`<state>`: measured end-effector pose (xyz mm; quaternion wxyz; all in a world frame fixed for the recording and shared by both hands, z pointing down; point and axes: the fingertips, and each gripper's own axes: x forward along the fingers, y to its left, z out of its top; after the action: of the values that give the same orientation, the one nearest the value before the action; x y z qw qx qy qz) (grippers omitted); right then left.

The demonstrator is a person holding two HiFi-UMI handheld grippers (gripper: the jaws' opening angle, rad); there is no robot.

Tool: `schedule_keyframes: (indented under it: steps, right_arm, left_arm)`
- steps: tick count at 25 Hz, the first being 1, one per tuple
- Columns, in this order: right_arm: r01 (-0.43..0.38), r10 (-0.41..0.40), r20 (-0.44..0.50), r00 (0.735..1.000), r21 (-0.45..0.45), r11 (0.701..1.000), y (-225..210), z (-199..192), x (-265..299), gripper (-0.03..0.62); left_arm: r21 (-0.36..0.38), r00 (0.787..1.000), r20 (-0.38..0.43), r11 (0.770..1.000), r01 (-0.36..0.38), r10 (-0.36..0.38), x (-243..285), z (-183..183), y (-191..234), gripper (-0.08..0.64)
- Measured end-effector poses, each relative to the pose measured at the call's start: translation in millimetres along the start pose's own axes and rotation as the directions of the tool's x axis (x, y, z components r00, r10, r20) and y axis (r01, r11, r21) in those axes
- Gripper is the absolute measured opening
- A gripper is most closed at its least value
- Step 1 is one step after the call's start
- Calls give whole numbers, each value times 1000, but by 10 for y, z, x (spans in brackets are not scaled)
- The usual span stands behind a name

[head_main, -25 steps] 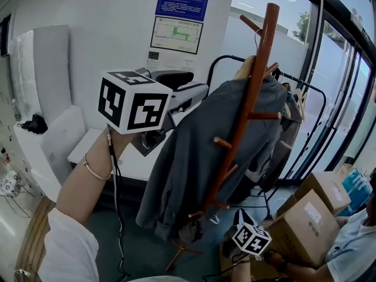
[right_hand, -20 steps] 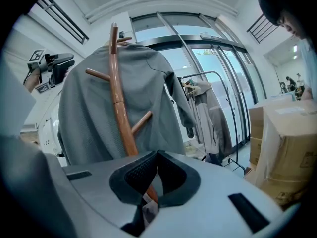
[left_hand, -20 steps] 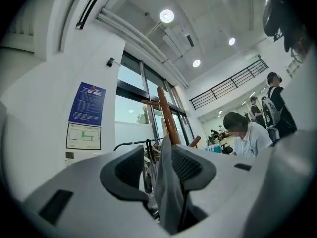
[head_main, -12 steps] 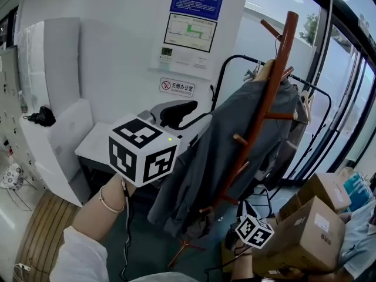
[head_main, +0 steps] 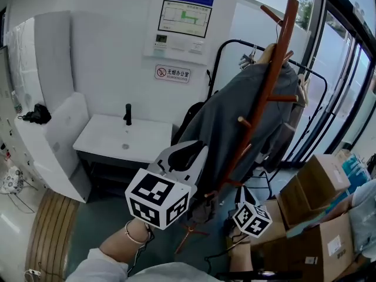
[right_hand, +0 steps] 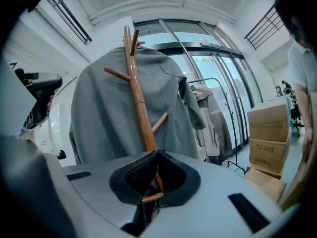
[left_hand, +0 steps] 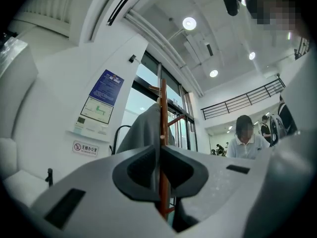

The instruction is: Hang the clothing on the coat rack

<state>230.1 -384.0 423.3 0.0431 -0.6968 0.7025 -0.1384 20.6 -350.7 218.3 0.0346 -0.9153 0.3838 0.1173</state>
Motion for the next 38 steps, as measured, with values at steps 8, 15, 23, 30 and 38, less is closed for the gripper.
schedule_keyframes:
  steps: [8,15,23,30,38]
  right_arm:
    - [36,-35,31,999,-24,999,56,-38,-259,23]
    - [60,-59,10,998,-114,992,23,-42,-423,23]
    - [35,-31,31,999,-110,993,-76,58,-412,23]
    - [-11,10,-11,1000,-121,993,-125,5,-326,23]
    - [-41,38,-19,999,-137,990,-232,31,-279,21]
  left_arm:
    - [-74,992,-123,997,-20,10,-34,-970,-89,8]
    - [-120,967,-252,990,-68,36,2,-1731,-21,8]
    - [-185,955,-291,977,-109,51,40,-1932,-12,8]
    - [-167,951,-298,976,-142,88,135,-1971,-62,8]
    - [-160,943,-302,968,-194,140,191,-2035,-33,8]
